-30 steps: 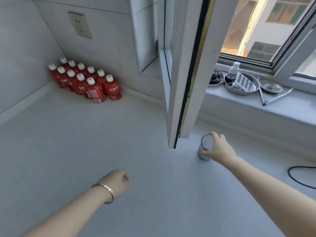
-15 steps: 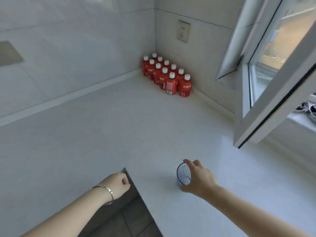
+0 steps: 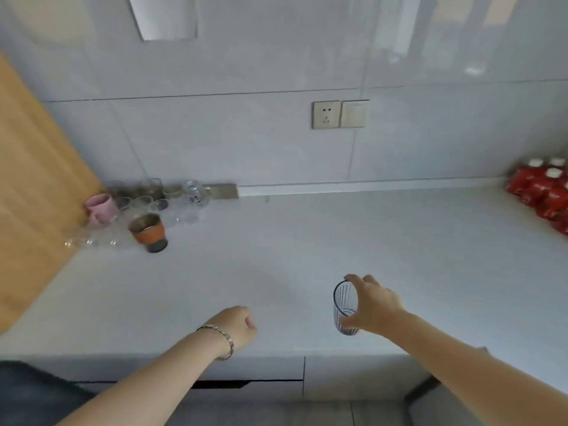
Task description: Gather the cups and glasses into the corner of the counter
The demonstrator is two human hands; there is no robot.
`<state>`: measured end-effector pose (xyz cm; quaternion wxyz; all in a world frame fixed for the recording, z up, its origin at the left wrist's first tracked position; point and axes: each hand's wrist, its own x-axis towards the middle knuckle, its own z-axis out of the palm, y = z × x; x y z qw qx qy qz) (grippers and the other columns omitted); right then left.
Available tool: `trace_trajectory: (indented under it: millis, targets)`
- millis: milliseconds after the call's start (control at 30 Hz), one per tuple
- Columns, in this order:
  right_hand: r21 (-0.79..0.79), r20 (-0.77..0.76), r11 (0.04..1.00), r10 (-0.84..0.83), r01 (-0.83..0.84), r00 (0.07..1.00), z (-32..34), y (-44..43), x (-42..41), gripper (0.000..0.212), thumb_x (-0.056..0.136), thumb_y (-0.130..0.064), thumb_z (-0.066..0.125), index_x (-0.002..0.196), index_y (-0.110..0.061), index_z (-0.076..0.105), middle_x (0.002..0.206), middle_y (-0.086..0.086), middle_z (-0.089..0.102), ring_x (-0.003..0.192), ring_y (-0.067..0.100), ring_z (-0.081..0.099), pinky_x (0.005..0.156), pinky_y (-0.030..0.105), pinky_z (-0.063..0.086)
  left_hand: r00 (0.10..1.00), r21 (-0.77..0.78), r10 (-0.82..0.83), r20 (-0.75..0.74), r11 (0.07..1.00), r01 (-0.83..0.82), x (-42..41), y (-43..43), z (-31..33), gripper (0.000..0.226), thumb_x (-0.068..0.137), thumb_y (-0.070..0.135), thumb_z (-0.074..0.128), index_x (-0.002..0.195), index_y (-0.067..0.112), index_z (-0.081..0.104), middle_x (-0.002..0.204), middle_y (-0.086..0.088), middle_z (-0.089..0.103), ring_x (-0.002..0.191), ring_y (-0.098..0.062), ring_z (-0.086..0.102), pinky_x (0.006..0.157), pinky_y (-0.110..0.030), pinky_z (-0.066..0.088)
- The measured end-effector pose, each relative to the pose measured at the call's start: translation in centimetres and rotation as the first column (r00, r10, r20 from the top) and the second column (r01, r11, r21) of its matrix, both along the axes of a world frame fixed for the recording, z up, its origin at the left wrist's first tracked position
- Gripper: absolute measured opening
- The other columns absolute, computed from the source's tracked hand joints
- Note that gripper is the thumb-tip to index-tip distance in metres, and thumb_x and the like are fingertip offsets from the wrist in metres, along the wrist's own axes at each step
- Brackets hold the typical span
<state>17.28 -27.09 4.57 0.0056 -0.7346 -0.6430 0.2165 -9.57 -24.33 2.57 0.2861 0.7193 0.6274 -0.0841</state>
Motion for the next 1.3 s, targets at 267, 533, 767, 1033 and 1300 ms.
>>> trace_trajectory:
  millis: [267, 533, 767, 1033, 1300]
  targets:
    - [0.013, -0.015, 0.985, 0.175, -0.175, 0.985, 0.5, 11.8, -16.5, 0.088, 0.067, -0.050, 0.070, 0.141, -0.031, 0.027, 0.131, 0.001, 0.045, 0.114, 0.024, 0.057, 0.087, 0.030, 0.045, 0.965, -0.002, 0.264, -0.005, 0.965, -0.264, -17.6, 5.5, 0.4, 0.008, 0.092, 0.027, 0.044, 0.089, 0.023, 0.049, 0.099, 0.002, 0.055, 0.088, -0.015, 0.052, 0.076, -0.025, 0.041]
    - [0.022, -0.104, 0.977, 0.212, -0.211, 0.972, -2.7, 25.0, -28.9, 0.093, 0.067, -0.047, 0.074, 0.142, -0.021, 0.028, 0.133, 0.005, 0.045, 0.116, 0.024, 0.056, 0.092, 0.032, 0.047, 0.904, -0.012, 0.424, -0.058, 0.905, -0.426, -29.1, 14.1, -0.3, 0.013, 0.091, 0.025, 0.046, 0.096, 0.018, 0.056, 0.116, -0.004, 0.061, 0.105, -0.019, 0.058, 0.090, -0.028, 0.046]
    - [0.003, -0.156, 0.982, 0.187, -0.189, 0.970, -4.7, 35.6, -37.8, 0.088, 0.068, -0.040, 0.074, 0.141, -0.021, 0.028, 0.132, 0.006, 0.043, 0.112, 0.027, 0.057, 0.086, 0.033, 0.049, 0.910, -0.049, 0.409, -0.065, 0.910, -0.412, -35.4, 21.7, -0.8, 0.010, 0.092, 0.028, 0.043, 0.092, 0.022, 0.052, 0.117, -0.001, 0.061, 0.095, -0.017, 0.058, 0.087, -0.029, 0.048]
    - [-0.044, -0.168, 0.999, 0.023, -0.031, 0.985, -7.6, 38.8, -41.6, 0.092, 0.069, -0.042, 0.075, 0.143, -0.015, 0.026, 0.130, 0.010, 0.041, 0.117, 0.029, 0.053, 0.093, 0.035, 0.046, 0.948, -0.093, 0.318, -0.027, 0.943, -0.319, -39.7, 27.1, -2.8, 0.007, 0.091, 0.029, 0.044, 0.088, 0.024, 0.048, 0.111, 0.000, 0.061, 0.102, -0.018, 0.061, 0.090, -0.030, 0.049]
    - [-0.132, -0.133, 0.968, -0.233, 0.215, 0.963, -8.0, 36.2, -42.0, 0.094, 0.079, -0.027, 0.071, 0.147, -0.006, 0.009, 0.138, 0.014, 0.040, 0.126, 0.029, 0.047, 0.098, 0.035, 0.043, 0.996, -0.165, 0.092, 0.018, 0.982, -0.087, -41.7, 29.1, -3.6, 0.008, 0.092, 0.030, 0.042, 0.089, 0.025, 0.048, 0.102, 0.003, 0.056, 0.102, -0.017, 0.059, 0.091, -0.029, 0.048]
